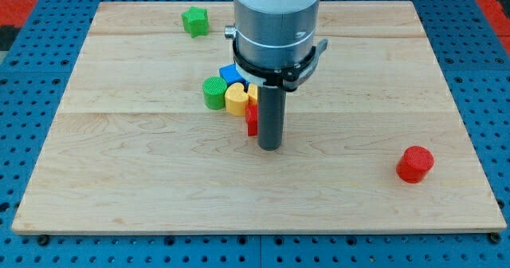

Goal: Push the red circle towards the group of blocks

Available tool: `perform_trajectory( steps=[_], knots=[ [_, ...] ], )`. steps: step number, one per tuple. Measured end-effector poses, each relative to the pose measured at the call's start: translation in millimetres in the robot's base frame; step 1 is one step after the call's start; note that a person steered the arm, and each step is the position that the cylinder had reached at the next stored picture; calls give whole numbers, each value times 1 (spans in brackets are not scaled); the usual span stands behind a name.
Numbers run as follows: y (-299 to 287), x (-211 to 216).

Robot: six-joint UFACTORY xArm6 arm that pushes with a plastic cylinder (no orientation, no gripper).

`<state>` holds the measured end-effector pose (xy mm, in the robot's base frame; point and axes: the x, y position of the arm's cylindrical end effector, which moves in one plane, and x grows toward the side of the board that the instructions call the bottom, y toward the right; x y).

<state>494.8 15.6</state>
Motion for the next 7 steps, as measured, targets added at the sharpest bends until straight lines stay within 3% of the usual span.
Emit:
perform_trajectory(
  steps=[2, 3, 6, 7],
  knots=[
    [-1, 6],
    [54, 24],
    [250, 12],
    [252, 50]
  ],
)
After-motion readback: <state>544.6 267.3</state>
